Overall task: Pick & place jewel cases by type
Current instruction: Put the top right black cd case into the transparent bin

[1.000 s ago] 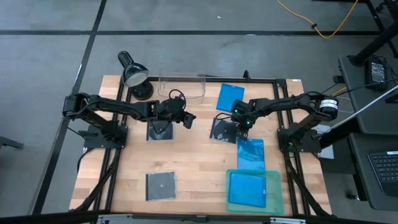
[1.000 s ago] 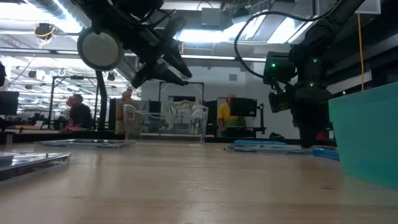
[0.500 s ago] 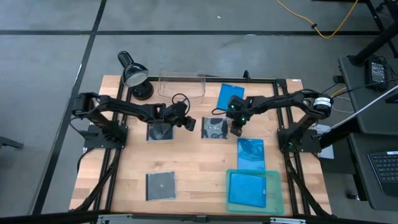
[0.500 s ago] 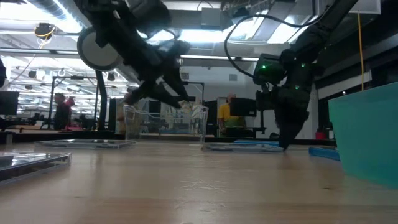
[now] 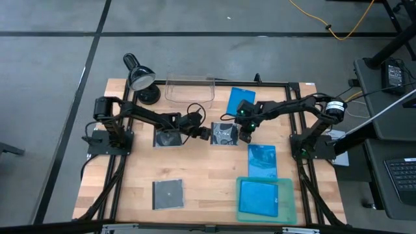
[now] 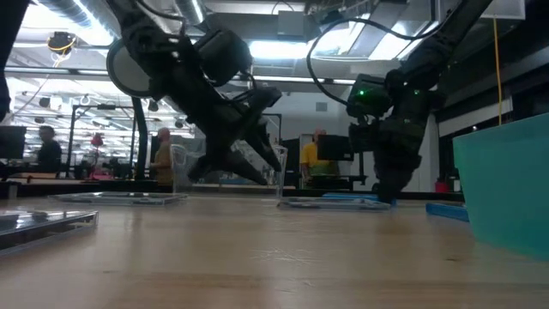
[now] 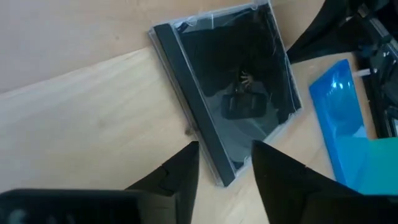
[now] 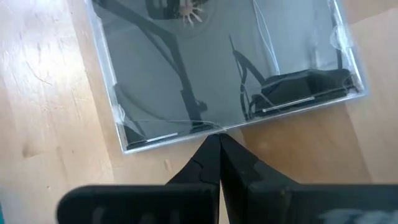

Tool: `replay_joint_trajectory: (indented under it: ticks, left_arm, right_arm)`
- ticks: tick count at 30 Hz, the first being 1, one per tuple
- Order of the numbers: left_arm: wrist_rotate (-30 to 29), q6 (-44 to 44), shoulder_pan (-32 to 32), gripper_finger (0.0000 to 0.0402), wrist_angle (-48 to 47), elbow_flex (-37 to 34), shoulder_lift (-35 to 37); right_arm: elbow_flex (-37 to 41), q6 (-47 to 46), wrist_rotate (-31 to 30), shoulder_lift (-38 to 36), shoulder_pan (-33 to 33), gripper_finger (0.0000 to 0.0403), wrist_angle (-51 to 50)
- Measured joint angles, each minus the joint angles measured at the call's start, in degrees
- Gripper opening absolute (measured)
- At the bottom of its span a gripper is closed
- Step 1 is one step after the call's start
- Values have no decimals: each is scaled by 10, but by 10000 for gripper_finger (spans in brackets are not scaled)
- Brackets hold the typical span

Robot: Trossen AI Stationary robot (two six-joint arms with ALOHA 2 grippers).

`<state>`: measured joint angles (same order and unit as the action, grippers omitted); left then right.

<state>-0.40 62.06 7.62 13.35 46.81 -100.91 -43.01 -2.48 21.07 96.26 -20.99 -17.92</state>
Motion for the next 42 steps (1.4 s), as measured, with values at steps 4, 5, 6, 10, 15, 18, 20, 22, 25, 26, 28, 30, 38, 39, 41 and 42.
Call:
replay_joint_trajectory:
  ticks: [4,5,6,10,15,18,20,22,25,26,28,30,38,39,41,42]
  left_arm:
    - [0,16,0,188,16,0,-16]
    - [0,18,0,197,15,0,-18]
    - [-1,18,0,205,18,0,-23]
    - [-1,26,0,225,21,0,-37]
    - [-1,44,0,226,41,2,-56]
    - [0,49,0,224,66,2,-68]
    - [1,57,0,224,83,2,-74]
    - [1,64,0,224,95,1,-80]
    - [-1,66,0,224,101,1,-81]
    - [-4,65,0,224,102,1,-81]
    - [-7,64,0,224,105,0,-77]
    - [-11,64,0,224,110,0,-77]
    - [-39,50,2,224,142,6,-81]
    - [-39,47,2,224,138,10,-82]
    - [-40,46,2,224,136,16,-82]
    - [-40,46,2,224,136,17,-81]
  right_arm:
    - [0,2,2,1,0,5,9]
    - [0,4,2,1,0,5,10]
    - [0,8,2,1,0,5,11]
    - [1,13,3,1,0,5,19]
    - [1,14,3,1,1,5,32]
    - [1,15,3,1,0,5,33]
    - [1,15,3,1,0,5,34]
    - [1,17,3,1,0,5,33]
    - [1,17,3,1,0,5,33]
    - [1,18,3,1,0,5,32]
    - [1,24,3,1,0,5,32]
    - [1,29,3,1,0,5,32]
    - [1,30,2,0,0,5,31]
    - [1,30,3,0,0,5,30]
    - [1,31,3,0,0,5,27]
    - [1,31,3,0,0,5,26]
